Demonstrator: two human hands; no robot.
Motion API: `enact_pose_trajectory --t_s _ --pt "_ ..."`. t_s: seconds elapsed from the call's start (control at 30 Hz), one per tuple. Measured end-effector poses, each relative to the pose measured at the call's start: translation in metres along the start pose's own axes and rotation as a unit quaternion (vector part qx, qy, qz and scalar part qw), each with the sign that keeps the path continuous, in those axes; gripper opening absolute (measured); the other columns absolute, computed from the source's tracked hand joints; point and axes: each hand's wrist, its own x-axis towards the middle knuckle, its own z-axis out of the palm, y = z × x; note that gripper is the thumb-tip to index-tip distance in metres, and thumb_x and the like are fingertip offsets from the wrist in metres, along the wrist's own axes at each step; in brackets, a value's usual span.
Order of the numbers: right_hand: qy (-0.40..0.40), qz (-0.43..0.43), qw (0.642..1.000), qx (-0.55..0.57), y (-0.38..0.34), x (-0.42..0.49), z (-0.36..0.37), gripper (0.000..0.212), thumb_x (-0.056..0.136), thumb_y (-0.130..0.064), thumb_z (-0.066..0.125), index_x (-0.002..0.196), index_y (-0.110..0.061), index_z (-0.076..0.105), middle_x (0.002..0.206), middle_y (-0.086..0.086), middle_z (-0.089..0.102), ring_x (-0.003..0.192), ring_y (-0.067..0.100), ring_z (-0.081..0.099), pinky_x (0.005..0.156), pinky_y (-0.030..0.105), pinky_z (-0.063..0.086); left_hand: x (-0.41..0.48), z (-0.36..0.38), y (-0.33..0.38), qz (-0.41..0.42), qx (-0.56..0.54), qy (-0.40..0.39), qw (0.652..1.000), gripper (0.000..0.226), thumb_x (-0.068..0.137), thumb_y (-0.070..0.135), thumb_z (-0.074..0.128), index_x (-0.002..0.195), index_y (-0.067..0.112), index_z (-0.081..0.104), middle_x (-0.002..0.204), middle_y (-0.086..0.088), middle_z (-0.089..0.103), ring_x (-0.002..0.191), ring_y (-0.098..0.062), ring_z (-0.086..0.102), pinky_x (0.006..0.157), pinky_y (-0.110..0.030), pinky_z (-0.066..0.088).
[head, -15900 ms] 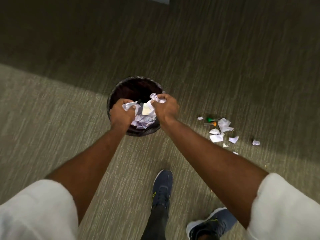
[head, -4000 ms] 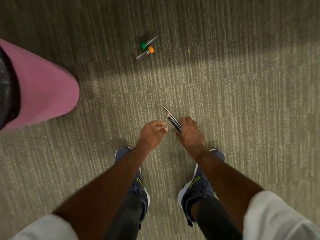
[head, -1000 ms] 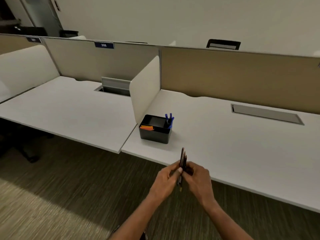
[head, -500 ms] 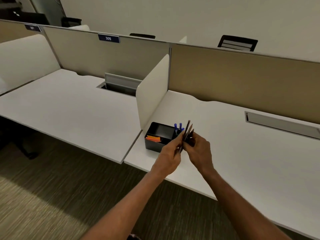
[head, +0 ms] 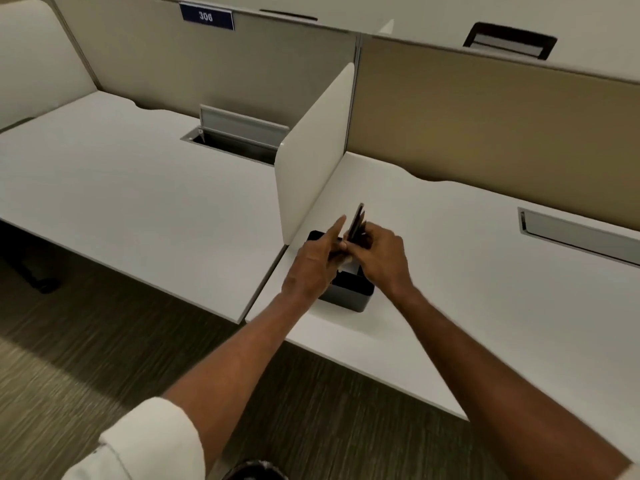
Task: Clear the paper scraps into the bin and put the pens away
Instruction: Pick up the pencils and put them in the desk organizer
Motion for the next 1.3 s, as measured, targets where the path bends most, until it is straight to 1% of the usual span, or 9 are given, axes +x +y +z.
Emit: enact_pose_trajectory --t_s 0.1,0.2,0.4,0.6,0.7,0.83,1.07,1.2,1.3 --pt "-0.022 -0.011 0.999 -0.024 0.008 0.013 -0.017 0.025 0.083 -0.03 0.079 0.105 -0.019 0.073 0.096 -0.002 0.077 0.089 0.009 0.073 0.084 0.026 0.059 0.011 0.012 -0.005 -0.014 -0.02 -0.029 0.999 0.071 0.094 0.012 0.07 0.154 0.03 0.037 0.115 0.003 0.074 0.105 0.001 0.066 0.092 -0.002 0.045" --pt "-0.022 -0.017 0.999 -0.046 0.024 0.012 -0.033 0.02 0.083 -0.026 0.079 0.101 -0.019 0.072 0.093 -0.002 0.076 0.086 0.011 0.073 0.083 0.029 0.06 0.015 0.031 -0.004 0.002 -0.016 -0.051 0.999 0.052 0.092 0.009 0.071 0.141 0.019 0.056 0.115 -0.002 0.075 0.102 -0.003 0.067 0.084 0.002 0.046" --pt "0.01 0.011 0.999 -0.043 0.058 -0.01 -0.033 0.011 0.079 -0.016 0.081 0.087 -0.019 0.073 0.081 -0.006 0.074 0.076 0.005 0.069 0.068 0.011 0.051 0.021 0.058 -0.013 0.004 0.002 -0.112 0.994 0.021 0.089 0.011 0.074 0.109 0.014 0.074 0.101 -0.003 0.078 0.092 -0.011 0.073 0.089 -0.03 0.06" --pt "0.033 0.064 0.997 -0.04 0.091 -0.028 -0.006 0.014 0.08 -0.011 0.08 0.091 -0.017 0.074 0.084 -0.003 0.076 0.075 -0.001 0.067 0.065 0.003 0.045 0.011 0.071 -0.029 -0.039 0.021 -0.184 0.982 0.028 0.086 0.011 0.077 0.114 0.016 0.074 0.104 -0.003 0.077 0.088 -0.009 0.067 0.083 -0.017 0.053" --pt "0.045 0.095 0.994 -0.042 0.106 -0.032 0.009 0.017 0.08 -0.011 0.08 0.095 -0.016 0.074 0.088 0.0 0.076 0.08 0.01 0.07 0.071 0.012 0.05 0.004 0.075 -0.033 -0.067 0.012 -0.196 0.978 0.035 0.086 0.012 0.077 0.12 0.018 0.072 0.109 -0.002 0.076 0.1 -0.015 0.069 0.094 -0.028 0.055" --pt "0.067 0.102 0.992 -0.024 0.118 -0.038 0.019 0.02 0.083 -0.013 0.079 0.101 -0.018 0.072 0.092 -0.005 0.073 0.085 0.009 0.069 0.081 0.023 0.057 -0.001 0.077 -0.033 -0.086 0.016 -0.19 0.978 0.041 0.088 0.013 0.075 0.128 0.014 0.068 0.118 -0.006 0.074 0.109 -0.02 0.068 0.103 -0.032 0.052" --pt "0.098 0.098 0.99 -0.003 0.127 -0.049 0.023 0.024 0.086 -0.009 0.076 0.109 -0.016 0.07 0.098 -0.006 0.071 0.088 0.007 0.067 0.082 0.01 0.05 -0.001 0.082 -0.031 -0.106 0.017 -0.195 0.975 0.039 0.091 0.014 0.072 0.13 0.017 0.067 0.122 -0.006 0.073 0.111 -0.021 0.068 0.106 -0.034 0.05" --pt "0.107 0.094 0.99 -0.005 0.131 -0.053 0.021 0.026 0.087 -0.01 0.076 0.112 -0.012 0.07 0.107 0.0 0.073 0.093 0.011 0.071 0.088 0.018 0.055 0.002 0.092 -0.028 -0.114 0.059 -0.223 0.966 0.034 0.096 0.019 0.067 0.129 0.018 0.068 0.121 -0.008 0.072 0.109 -0.025 0.067 0.105 -0.033 0.048" --pt "0.116 0.092 0.989 -0.003 0.135 -0.056 0.02 0.026 0.089 -0.009 0.074 0.115 -0.012 0.071 0.112 0.002 0.074 0.096 0.008 0.07 0.083 0.003 0.049 0.004 0.097 -0.027 -0.102 0.092 -0.224 0.965 0.029 0.098 0.022 0.063 0.125 0.016 0.07 0.119 -0.01 0.072 0.109 -0.028 0.067 0.109 -0.037 0.048"
